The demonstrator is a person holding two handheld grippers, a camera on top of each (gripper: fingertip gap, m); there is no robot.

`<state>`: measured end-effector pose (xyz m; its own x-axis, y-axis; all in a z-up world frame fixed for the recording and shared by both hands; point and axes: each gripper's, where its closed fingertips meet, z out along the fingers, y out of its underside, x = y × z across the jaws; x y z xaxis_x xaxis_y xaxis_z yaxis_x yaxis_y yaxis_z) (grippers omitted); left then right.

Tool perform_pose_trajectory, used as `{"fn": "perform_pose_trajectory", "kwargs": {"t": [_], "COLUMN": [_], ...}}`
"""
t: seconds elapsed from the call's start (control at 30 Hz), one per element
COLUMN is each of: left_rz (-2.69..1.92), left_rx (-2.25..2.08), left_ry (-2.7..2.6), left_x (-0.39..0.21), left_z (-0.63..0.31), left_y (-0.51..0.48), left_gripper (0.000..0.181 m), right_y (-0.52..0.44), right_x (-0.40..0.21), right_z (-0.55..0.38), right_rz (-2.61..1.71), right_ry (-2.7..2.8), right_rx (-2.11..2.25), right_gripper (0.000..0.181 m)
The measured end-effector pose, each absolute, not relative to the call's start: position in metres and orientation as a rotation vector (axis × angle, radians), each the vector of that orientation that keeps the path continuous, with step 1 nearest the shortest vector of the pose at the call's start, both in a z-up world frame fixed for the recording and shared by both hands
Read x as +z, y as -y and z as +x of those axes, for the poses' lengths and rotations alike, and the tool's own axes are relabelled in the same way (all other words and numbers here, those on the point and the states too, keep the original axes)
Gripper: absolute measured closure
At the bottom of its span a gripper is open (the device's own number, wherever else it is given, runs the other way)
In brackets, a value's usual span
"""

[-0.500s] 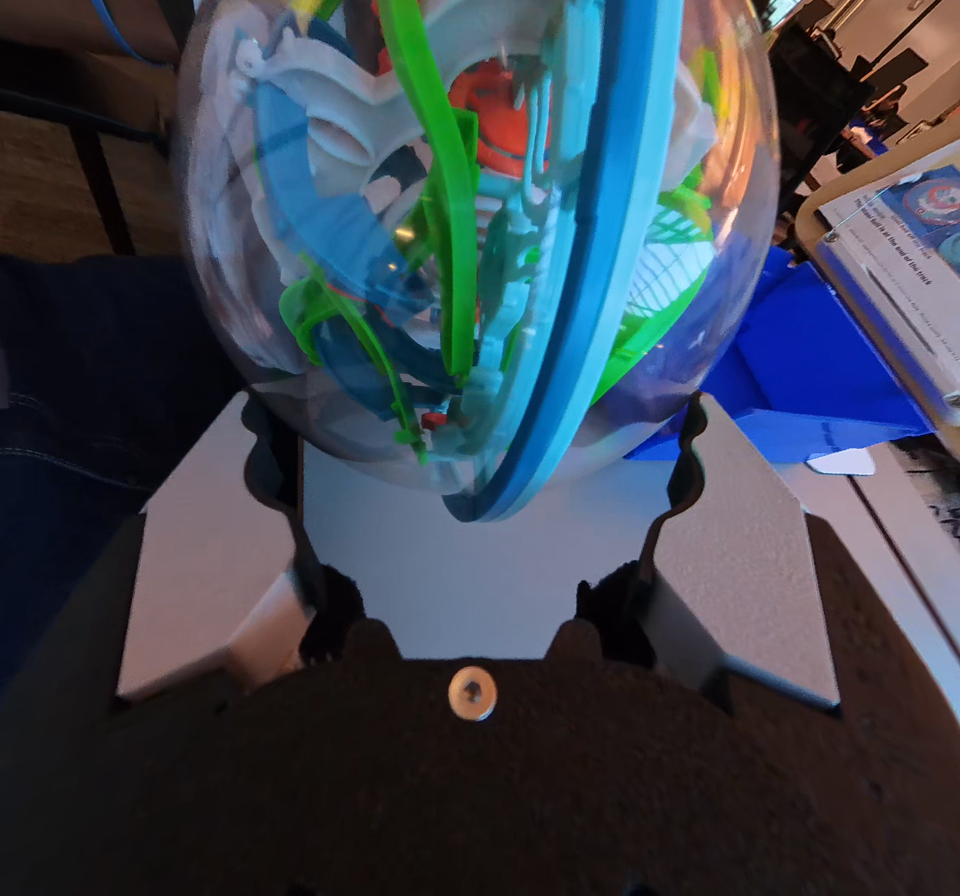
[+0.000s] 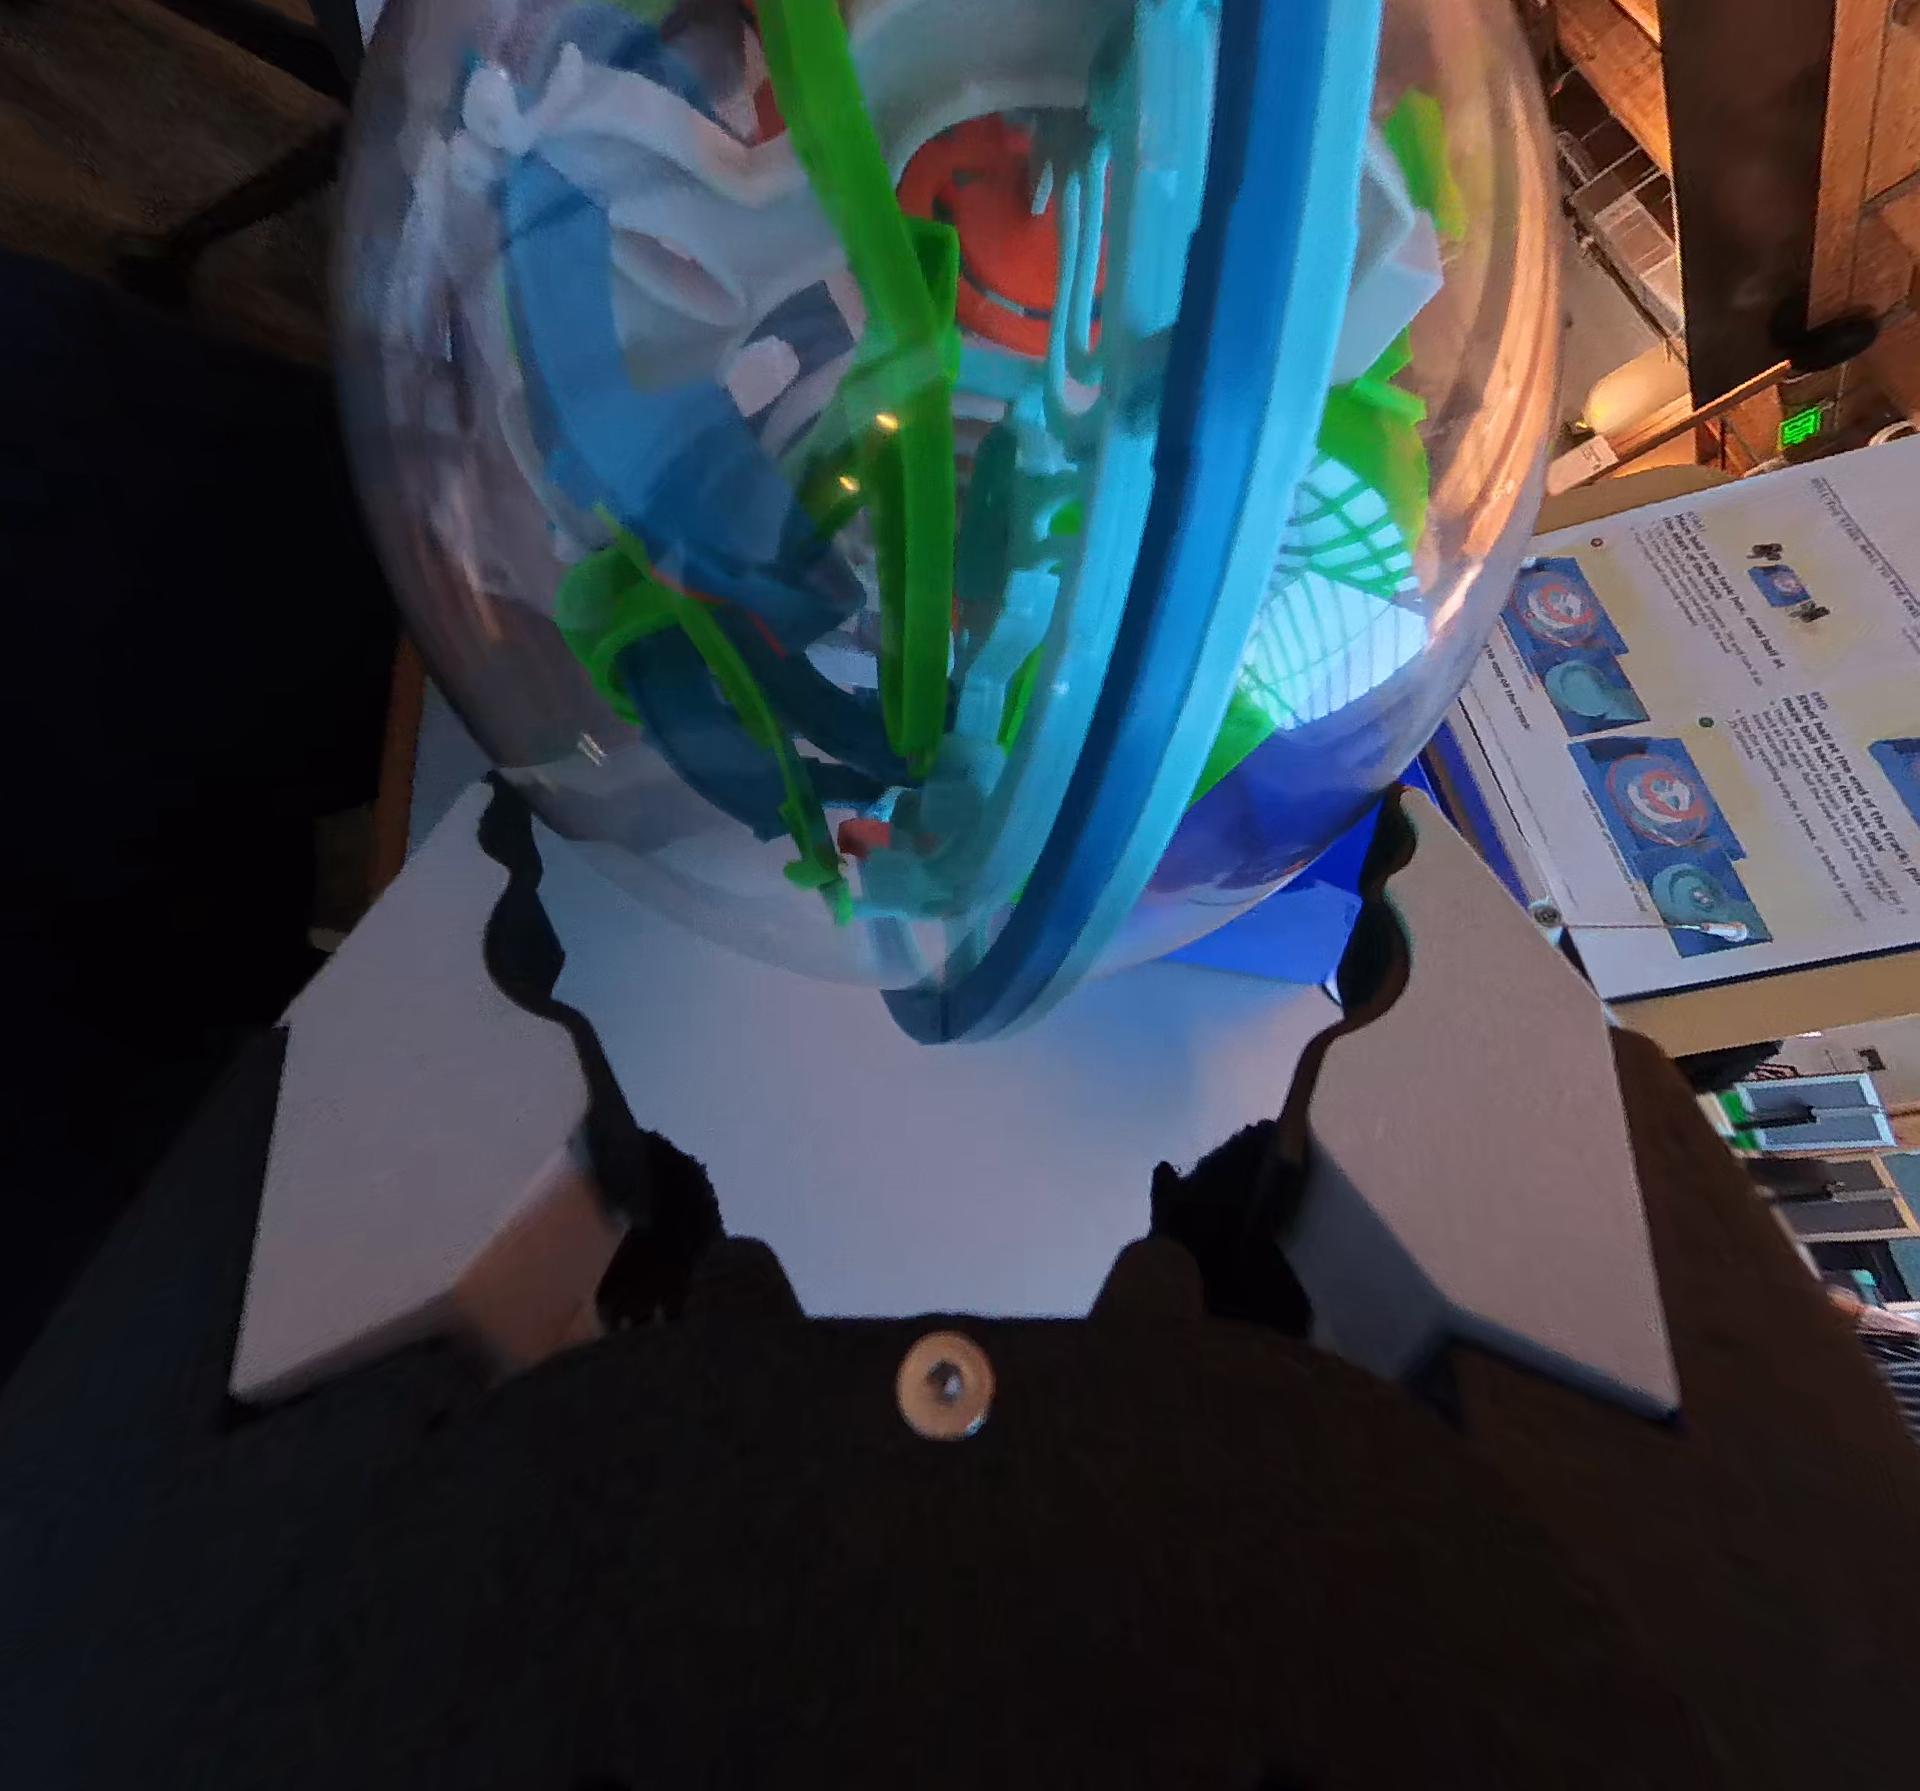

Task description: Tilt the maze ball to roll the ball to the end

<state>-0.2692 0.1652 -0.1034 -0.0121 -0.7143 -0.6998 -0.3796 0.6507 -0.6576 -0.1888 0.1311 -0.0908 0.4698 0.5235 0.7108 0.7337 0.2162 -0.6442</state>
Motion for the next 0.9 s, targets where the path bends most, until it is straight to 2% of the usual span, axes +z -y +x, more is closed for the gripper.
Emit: {"fn": "perform_pose_trajectory", "kwargs": {"t": [0.27,0.37,0.43,0.67,0.77,0.9], "left_rz": [-0.989,-1.053,-1.099,-1.345,-1.357,-1.3], "left_rx": [-0.415,-0.558,-0.684,-1.1,-1.075,-0.972], "left_ry": [-1.697,-1.705,-1.697,-1.577,-1.557,-1.558], "left_x": [-0.119,-0.115,-0.112,-0.105,-0.109,-0.107], "left_z": [-0.265,-0.265,-0.267,-0.27,-0.27,-0.266], "left_y": [-0.156,-0.146,-0.137,-0.14,-0.146,-0.141], "left_gripper": [0.063,0.056,0.046,0.032,0.035,0.037], "right_y": [-0.139,-0.139,-0.139,-0.127,-0.122,-0.122], "right_x": [-0.119,-0.116,-0.116,-0.107,-0.106,-0.113], "right_z": [-0.168,-0.165,-0.166,-0.182,-0.187,-0.183], "right_rz": [-1.461,-1.413,-1.403,-1.262,-1.249,-1.31], "right_ry": [1.222,1.233,1.24,1.221,1.202,1.162], "right_rx": [-0.424,-0.503,-0.511,-0.458,-0.444,-0.445], "right_gripper": [0.029,0.03,0.031,0.051,0.057,0.054]}}
